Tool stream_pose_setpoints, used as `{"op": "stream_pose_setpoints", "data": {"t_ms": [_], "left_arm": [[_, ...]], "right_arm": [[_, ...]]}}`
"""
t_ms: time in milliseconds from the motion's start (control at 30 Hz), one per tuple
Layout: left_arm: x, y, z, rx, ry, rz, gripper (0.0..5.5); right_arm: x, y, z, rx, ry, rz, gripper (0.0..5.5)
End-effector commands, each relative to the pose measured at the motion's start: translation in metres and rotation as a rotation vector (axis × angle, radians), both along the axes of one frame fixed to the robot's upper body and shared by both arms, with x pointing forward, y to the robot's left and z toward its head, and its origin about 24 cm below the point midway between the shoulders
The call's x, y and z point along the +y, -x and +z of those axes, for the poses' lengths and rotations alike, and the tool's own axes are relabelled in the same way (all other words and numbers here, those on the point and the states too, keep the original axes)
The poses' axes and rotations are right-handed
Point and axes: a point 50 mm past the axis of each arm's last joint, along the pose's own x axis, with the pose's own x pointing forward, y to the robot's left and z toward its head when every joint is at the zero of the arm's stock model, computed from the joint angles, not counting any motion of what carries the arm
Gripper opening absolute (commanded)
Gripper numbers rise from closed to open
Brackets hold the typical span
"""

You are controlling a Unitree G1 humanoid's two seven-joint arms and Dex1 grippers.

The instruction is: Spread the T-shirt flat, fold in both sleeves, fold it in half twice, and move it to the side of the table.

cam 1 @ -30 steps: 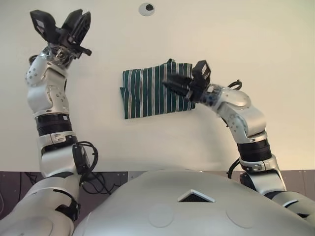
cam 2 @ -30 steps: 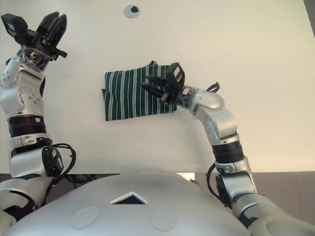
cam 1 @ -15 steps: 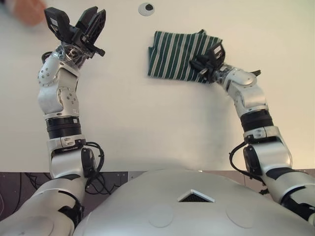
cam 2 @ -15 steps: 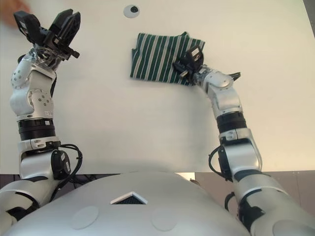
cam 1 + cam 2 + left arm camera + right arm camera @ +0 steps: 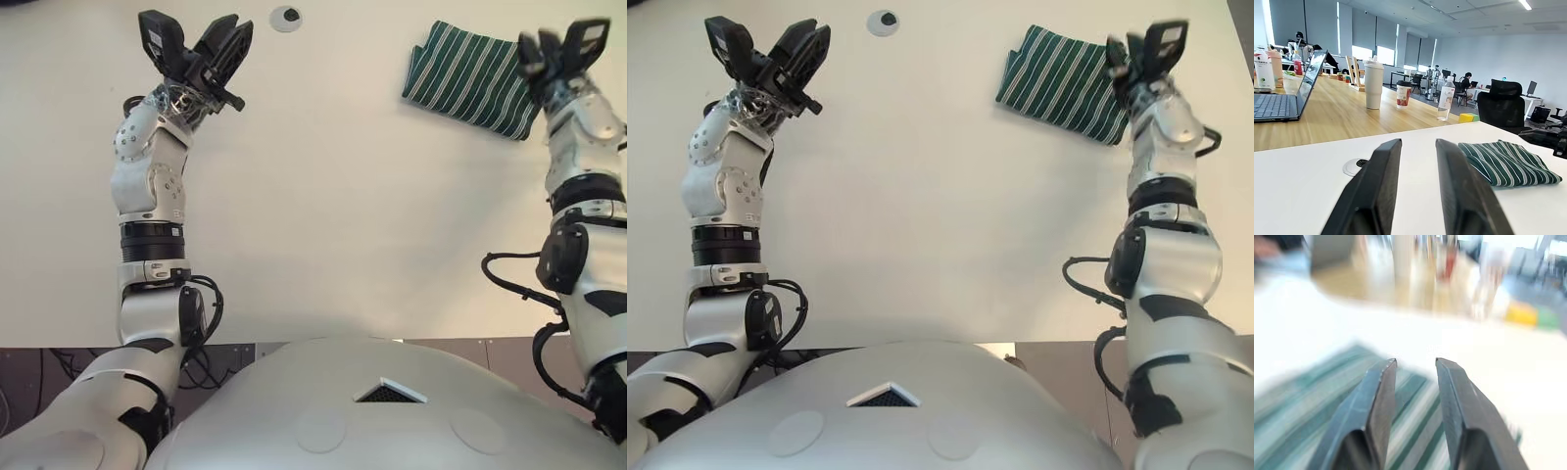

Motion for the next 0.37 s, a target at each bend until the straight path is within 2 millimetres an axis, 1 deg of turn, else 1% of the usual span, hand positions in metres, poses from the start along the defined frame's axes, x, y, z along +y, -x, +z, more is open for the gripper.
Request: {"op": "stream_pose_setpoints", "data": {"t_ms": [33, 100, 133, 233, 367], "left_arm": [[0.009, 0.0, 0.007, -0.062, -0.023, 0.144, 1.22], [0.012, -0.003, 0.015, -0.103, -0.039, 0.233, 1.22], [0.014, -0.007, 0.02, -0.118, -0.043, 0.271, 1.22], [0.016, -0.02, 0.033, -0.157, -0.043, 0.382, 1.22], [0.017, -0.031, 0.037, -0.166, -0.106, 0.479, 1.22]], "right_arm": [[0.014, -0.011, 0.046, -0.18, -0.062, 0.084, 1.44], [0.028, -0.013, 0.052, -0.192, -0.083, 0.144, 1.44], [0.035, -0.012, 0.051, -0.185, -0.095, 0.17, 1.44], [0.045, -0.005, 0.044, -0.151, -0.142, 0.202, 1.44], [0.058, 0.0, 0.036, -0.118, -0.143, 0.234, 1.44]]}}
